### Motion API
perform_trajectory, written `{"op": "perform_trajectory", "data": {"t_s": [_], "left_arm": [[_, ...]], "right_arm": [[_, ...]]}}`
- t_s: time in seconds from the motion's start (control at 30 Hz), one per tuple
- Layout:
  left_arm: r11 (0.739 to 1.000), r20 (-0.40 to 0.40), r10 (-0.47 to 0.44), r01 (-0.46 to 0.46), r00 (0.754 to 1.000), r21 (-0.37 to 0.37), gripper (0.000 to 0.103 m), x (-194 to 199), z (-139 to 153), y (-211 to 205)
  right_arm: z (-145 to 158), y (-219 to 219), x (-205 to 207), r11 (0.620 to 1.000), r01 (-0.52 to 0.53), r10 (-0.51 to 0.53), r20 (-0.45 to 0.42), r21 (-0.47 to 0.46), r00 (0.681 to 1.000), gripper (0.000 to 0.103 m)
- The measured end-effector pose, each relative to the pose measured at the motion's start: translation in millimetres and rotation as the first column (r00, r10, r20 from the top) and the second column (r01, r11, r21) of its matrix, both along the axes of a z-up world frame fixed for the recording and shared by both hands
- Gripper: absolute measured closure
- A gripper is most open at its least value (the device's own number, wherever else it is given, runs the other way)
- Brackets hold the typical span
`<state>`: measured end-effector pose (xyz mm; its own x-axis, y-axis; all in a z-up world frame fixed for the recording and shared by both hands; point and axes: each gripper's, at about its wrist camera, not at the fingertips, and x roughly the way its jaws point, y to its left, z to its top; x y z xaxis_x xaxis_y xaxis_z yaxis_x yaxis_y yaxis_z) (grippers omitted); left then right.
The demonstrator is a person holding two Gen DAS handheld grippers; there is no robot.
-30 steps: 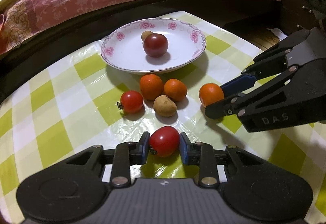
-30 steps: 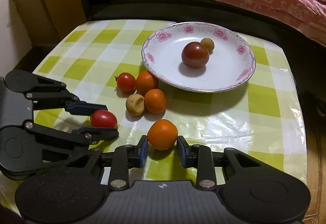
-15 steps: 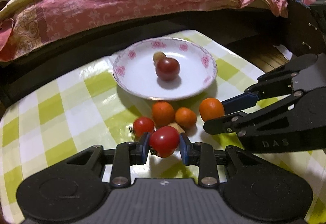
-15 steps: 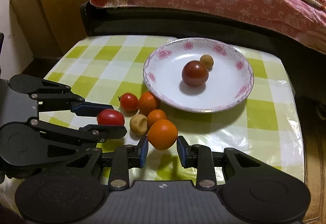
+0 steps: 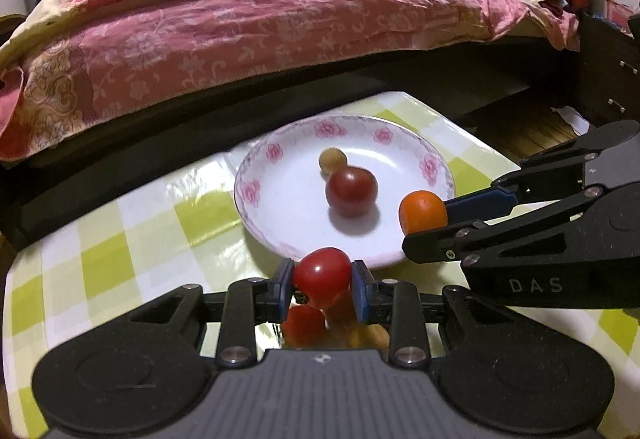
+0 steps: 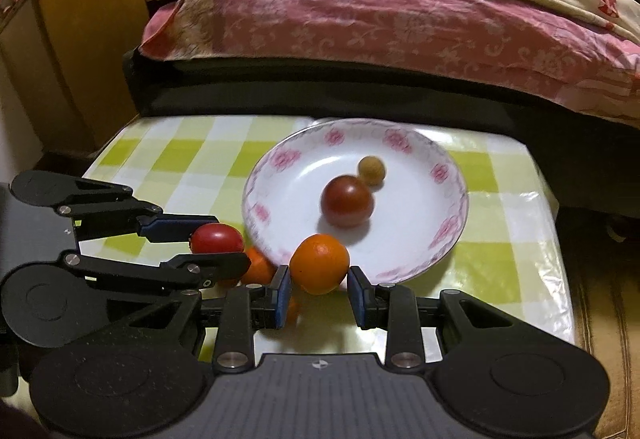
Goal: Organize fruits
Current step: 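Carry the red cherry tomato and orange tomato in both grippers over the plate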
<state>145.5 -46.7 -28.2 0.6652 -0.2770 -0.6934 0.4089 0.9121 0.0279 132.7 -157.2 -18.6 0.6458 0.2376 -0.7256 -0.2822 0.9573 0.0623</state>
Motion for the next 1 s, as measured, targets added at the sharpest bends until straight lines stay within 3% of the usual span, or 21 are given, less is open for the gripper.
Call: {"op": "perform_trajectory", "data": {"t_s": [1.0], "left_arm": [[0.999,0.008,0.011,-0.011,1.000,0.053,0.064,35.4,-13.1,-17.6]], "right_arm": [[-14.1,-12.9,29.5,0.996,0.087,-0.087,-0.003,0.013,0.996,0.073]]}}
